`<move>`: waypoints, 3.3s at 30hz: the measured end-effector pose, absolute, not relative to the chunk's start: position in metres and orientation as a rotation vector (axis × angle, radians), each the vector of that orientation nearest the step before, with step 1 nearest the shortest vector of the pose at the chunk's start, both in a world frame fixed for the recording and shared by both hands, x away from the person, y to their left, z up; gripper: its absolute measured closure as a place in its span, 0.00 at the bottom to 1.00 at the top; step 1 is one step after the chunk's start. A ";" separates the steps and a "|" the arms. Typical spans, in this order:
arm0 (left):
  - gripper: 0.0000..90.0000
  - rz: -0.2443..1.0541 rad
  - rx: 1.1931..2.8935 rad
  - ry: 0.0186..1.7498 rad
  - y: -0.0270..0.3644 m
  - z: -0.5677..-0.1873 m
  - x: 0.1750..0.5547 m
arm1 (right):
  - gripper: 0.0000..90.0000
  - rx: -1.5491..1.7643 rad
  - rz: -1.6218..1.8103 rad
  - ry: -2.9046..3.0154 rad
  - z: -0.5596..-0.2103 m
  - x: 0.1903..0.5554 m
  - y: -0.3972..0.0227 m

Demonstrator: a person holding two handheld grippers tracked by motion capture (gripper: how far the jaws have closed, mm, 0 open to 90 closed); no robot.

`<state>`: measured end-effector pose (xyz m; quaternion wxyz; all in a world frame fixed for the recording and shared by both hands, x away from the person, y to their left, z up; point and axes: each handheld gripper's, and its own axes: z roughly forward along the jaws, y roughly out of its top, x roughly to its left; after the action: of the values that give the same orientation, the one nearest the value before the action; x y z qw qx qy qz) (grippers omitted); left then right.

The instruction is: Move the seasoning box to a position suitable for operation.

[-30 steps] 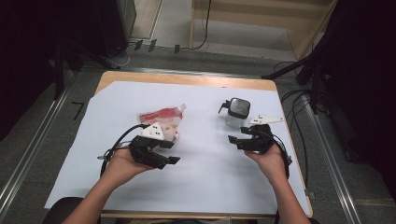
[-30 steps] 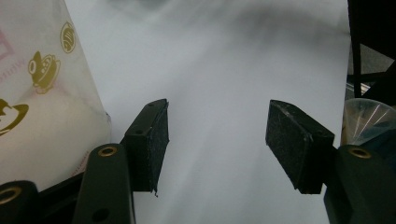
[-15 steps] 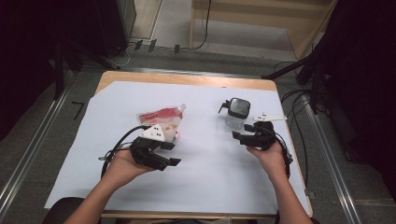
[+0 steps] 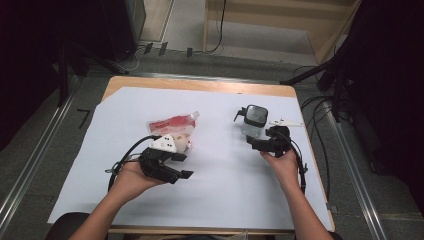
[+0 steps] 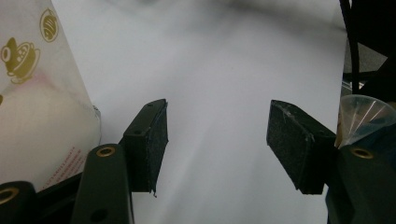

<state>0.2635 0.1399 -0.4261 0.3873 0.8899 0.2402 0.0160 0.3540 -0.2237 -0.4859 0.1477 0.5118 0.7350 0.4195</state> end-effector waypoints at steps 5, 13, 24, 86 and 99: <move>0.44 0.044 2.271 0.604 0.140 -0.426 0.264 | 0.15 1.496 1.194 2.075 -0.489 0.363 -0.222; 0.44 0.047 2.260 0.607 0.140 -0.426 0.263 | 0.14 1.519 1.178 1.983 -0.494 0.379 -0.215; 0.45 0.051 2.248 0.617 0.143 -0.424 0.264 | 0.06 1.592 1.158 1.811 -0.501 0.389 -0.197; 0.44 -0.003 2.243 0.635 0.140 -0.427 0.267 | 0.15 1.430 1.108 1.789 -0.487 0.382 -0.189; 0.45 -0.011 2.243 0.642 0.140 -0.427 0.268 | 0.15 1.277 1.272 1.944 -0.463 0.339 -0.188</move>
<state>0.2678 0.1397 -0.4272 0.3932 0.8840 0.2529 -0.0045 0.3386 -0.1877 -0.4628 0.2429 0.4674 0.7113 0.4654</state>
